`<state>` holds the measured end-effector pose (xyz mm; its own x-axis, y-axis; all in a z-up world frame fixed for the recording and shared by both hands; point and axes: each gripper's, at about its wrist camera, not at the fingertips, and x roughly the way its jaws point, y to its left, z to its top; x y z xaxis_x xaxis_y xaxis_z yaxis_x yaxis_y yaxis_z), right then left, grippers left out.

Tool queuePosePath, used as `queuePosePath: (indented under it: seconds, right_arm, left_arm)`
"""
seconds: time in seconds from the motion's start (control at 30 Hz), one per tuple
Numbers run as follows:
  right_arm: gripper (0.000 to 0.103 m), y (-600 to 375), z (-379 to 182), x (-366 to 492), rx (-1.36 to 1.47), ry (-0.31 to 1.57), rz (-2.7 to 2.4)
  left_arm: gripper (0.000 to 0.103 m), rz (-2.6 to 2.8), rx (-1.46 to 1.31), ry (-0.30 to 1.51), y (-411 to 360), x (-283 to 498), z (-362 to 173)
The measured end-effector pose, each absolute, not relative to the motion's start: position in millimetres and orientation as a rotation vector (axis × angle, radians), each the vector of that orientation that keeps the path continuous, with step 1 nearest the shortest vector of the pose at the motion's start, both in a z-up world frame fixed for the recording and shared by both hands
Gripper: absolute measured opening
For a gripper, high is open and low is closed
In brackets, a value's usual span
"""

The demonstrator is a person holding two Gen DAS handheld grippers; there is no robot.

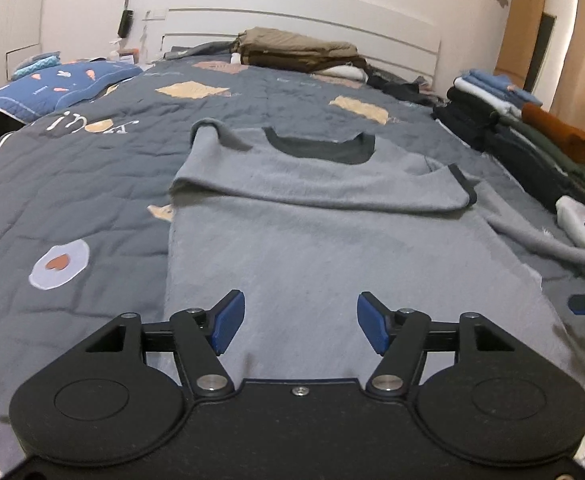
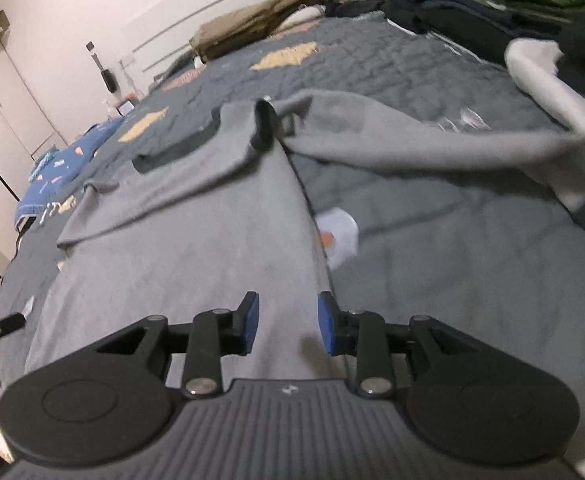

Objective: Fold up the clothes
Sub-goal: 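Move the left gripper along the sweatshirt's folded side edge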

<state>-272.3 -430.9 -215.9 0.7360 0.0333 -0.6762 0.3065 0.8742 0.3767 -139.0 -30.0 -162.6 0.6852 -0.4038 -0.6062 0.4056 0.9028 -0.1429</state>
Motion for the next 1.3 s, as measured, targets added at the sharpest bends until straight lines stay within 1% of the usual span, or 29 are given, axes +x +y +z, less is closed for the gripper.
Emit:
queuePosePath:
  seconds: [0.1, 0.4, 0.6, 0.9, 0.93, 1.03, 1.17, 1.3]
  right_arm:
    - [0.031, -432, -218, -291, 0.472, 0.761, -0.183]
    - [0.031, -430, -225, -341, 0.548, 0.826, -0.179]
    - [0.031, -421, -229, -359, 0.571, 0.869, -0.182]
    - [0.031, -420, -238, -362, 0.593, 0.909, -0.195]
    - [0.031, -420, -238, -362, 0.597, 0.910, -0.195]
    - [0.031, -418, -238, -360, 0.603, 0.909, -0.183]
    - [0.031, -415, -240, -357, 0.610, 0.921, -0.176]
    - [0.031, -413, -241, -354, 0.612, 0.933, -0.184]
  left_arm:
    - [0.066, -0.424, -0.020, 0.702, -19, -145, -163]
    - [0.066, -0.362, -0.026, 0.782, 14, -166, -170]
    - [0.066, -0.340, -0.090, 0.879, 41, -176, -174]
    - [0.066, -0.324, -0.128, 1.083, 65, -174, -181]
    - [0.066, -0.326, -0.101, 1.101, 64, -174, -181]
    - [0.066, -0.327, 0.009, 1.123, 59, -176, -181]
    - [0.065, -0.306, 0.013, 1.189, 70, -177, -190]
    - [0.063, -0.299, 0.030, 1.219, 70, -184, -195]
